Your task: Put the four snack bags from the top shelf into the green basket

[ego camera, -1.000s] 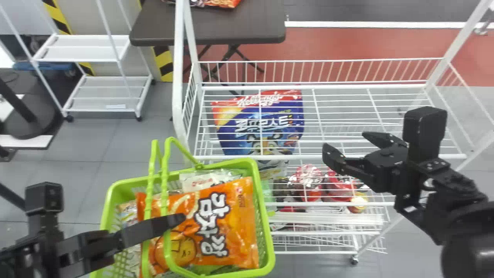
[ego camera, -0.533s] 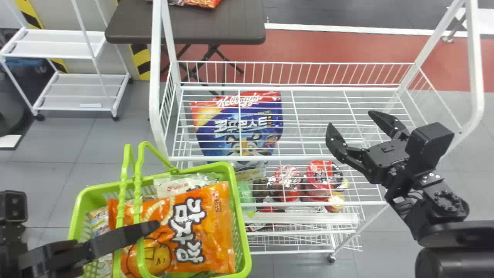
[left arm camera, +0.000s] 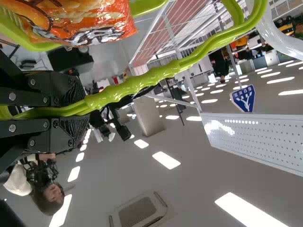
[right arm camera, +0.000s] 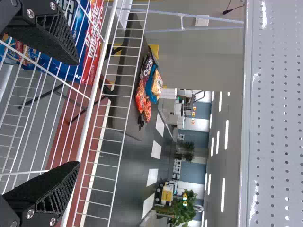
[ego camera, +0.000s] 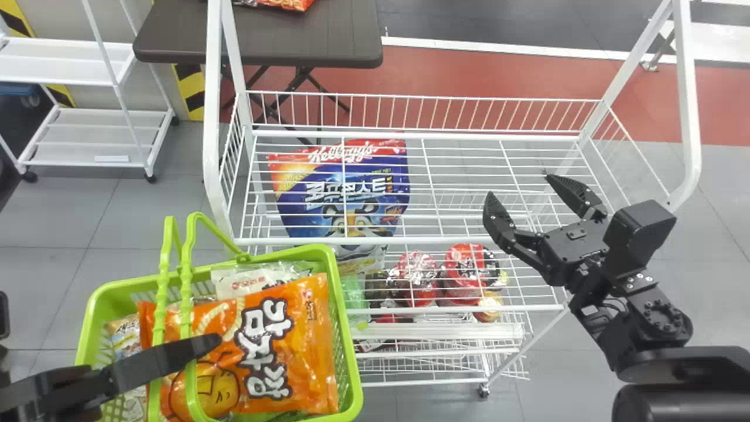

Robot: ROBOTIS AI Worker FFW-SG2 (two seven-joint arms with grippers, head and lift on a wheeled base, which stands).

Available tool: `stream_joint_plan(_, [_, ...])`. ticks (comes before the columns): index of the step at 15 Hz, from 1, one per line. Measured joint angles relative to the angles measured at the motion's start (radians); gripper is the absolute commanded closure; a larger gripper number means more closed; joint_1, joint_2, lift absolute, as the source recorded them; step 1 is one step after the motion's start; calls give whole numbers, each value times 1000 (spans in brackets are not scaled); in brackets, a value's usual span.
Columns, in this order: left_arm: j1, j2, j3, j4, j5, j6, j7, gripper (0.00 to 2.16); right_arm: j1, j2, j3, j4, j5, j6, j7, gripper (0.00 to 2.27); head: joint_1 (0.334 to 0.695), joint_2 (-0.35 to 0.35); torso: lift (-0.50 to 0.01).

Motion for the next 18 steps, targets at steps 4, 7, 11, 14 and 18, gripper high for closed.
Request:
stream_joint_plan(4, [-2,0,0,2,-1,0,0,2148,5,1,0,-2,-11,-4,0,56,695,-100,0])
stream_joint_plan(7, [-2,0,0,4,-1,0,0,2148,13,3,2,-7,-18,-4,0,60,695,-98,0])
stream_joint_plan(11, [0,0,0,5,-1,0,0,2148,20,4,0,-10,-20,-4,0,73,695,-98,0])
stream_joint_plan(14, [0,0,0,5,-1,0,0,2148,24,8,0,-11,-20,-4,0,73,695,-98,0])
stream_joint_plan(18, [2,0,0,7,-1,0,0,2148,27,8,0,-15,-20,-4,0,76,695,-97,0])
